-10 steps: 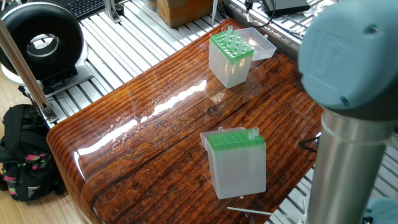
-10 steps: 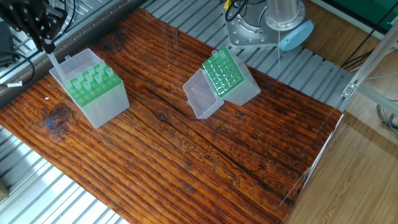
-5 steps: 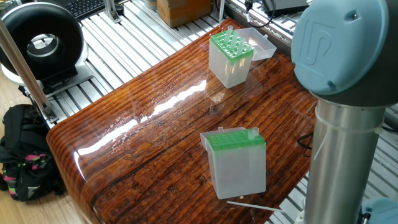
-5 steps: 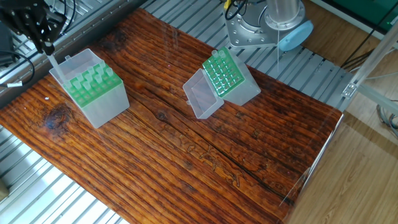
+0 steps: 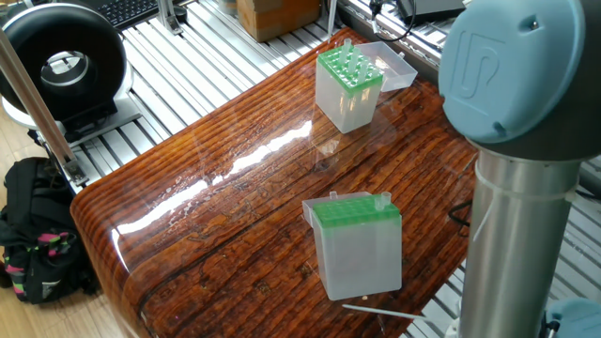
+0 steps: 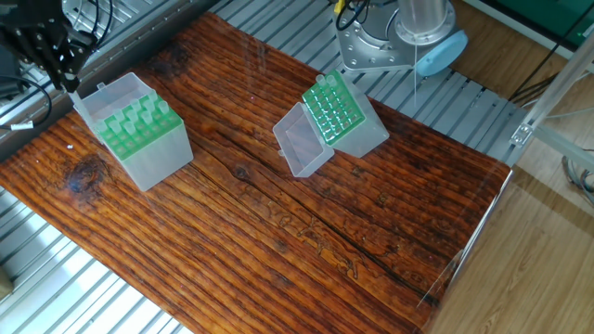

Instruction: Transfer all large pipette tips from one holder to another

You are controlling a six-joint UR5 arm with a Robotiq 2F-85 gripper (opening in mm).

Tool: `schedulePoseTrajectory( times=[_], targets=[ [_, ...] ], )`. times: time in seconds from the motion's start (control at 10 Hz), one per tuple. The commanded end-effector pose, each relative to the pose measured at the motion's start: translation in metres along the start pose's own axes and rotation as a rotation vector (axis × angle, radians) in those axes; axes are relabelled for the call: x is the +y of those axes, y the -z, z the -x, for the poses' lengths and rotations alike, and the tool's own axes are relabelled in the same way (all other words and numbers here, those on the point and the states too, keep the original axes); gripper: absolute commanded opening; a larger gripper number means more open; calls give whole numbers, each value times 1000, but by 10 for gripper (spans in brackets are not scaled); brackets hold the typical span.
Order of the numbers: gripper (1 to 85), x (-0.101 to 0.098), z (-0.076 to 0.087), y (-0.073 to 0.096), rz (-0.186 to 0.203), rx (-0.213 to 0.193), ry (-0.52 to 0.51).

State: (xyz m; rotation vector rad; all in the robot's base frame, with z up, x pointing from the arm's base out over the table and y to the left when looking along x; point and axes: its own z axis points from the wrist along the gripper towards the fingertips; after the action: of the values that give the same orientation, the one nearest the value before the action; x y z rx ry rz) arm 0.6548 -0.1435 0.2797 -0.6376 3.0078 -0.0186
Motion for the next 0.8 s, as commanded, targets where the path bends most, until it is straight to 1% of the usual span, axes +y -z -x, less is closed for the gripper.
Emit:
schedulePoseTrajectory(
  times=[0.0, 0.5, 0.6, 0.7],
  targets=[
    [47, 11, 0, -7, 15, 1, -19],
    [47, 8, -3, -8, -2, 11, -5],
    [47, 9, -5, -8, 1, 19, 2],
    [47, 12, -5, -8, 15, 20, 14]
  ],
)
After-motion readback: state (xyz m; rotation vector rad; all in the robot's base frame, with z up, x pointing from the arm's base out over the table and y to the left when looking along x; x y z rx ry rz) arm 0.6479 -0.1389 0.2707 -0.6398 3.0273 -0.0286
